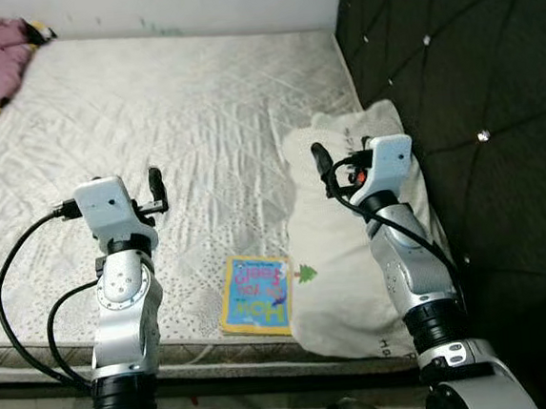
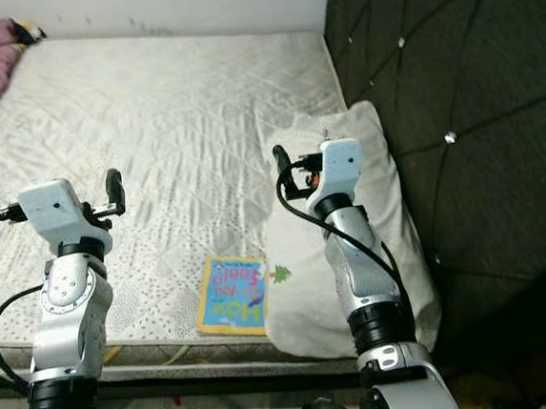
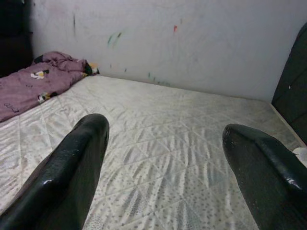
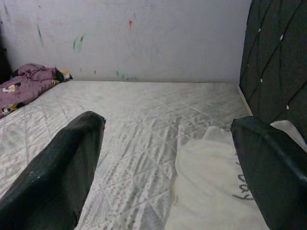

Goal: Clean up the room

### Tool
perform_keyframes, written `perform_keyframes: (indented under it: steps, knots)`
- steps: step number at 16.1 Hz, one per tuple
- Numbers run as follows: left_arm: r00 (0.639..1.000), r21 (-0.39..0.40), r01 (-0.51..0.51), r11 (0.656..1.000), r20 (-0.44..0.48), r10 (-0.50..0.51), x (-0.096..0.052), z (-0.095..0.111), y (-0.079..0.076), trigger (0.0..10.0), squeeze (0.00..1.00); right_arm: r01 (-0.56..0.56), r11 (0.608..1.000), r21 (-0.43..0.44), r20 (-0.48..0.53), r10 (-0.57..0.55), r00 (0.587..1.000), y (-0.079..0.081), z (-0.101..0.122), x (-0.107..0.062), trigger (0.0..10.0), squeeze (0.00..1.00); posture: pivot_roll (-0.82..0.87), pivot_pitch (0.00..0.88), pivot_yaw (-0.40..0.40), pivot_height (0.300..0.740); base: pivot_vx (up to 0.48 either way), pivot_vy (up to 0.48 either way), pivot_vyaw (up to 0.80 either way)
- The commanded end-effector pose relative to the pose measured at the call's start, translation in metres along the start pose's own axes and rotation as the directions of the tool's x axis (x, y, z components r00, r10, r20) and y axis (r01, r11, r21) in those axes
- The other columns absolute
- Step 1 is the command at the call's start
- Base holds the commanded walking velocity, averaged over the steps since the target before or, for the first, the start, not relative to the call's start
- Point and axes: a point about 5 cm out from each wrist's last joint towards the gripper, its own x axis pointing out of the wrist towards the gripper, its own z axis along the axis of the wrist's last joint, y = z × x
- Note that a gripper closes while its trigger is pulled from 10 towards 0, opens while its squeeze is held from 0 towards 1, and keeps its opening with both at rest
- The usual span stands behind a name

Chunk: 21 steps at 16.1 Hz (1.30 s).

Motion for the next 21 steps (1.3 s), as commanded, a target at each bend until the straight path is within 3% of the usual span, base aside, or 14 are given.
perform_keyframes:
  steps: [1, 7, 16, 21]
  knots:
    - [1.000, -0.011, 0.008, 1.000, -0.015, -0.008, 0.0017, -0.0019, -0.0021, 10.0, 0.00, 0.012, 1.000, -0.006, 0.000, -0.012, 1.000, -0.0036, 0.0010, -0.0008, 10.0, 0.00, 0.06, 0.000, -0.038, 0.740, 0.000, 0.000, 0.00]
    - [0.999, -0.040, 0.029, 0.999, -0.015, -0.030, 0.0019, -0.0018, -0.0054, 10.0, 0.00, 0.038, 0.999, -0.020, -0.008, -0.038, 0.999, -0.0053, 0.0000, -0.0011, 10.0, 0.00, 0.06, 0.000, -0.040, 0.740, 0.000, 0.046, 0.00]
    - [0.999, -0.071, 0.026, 0.997, -0.028, -0.028, 0.0025, -0.0033, -0.0069, 10.0, 0.00, 0.034, 0.999, -0.032, -0.028, -0.035, 0.999, -0.0054, -0.0032, -0.0011, 10.0, 0.00, 0.06, 0.000, -0.046, 0.740, 0.000, 0.457, 0.00]
    - [0.999, -0.094, 0.030, 0.995, -0.032, -0.033, 0.0028, -0.0039, -0.0097, 10.0, 0.00, 0.025, 0.999, -0.047, -0.040, -0.027, 0.999, -0.0073, -0.0046, -0.0025, 10.0, 0.00, 0.06, 0.000, -0.054, 0.740, 0.000, 0.480, -0.60]
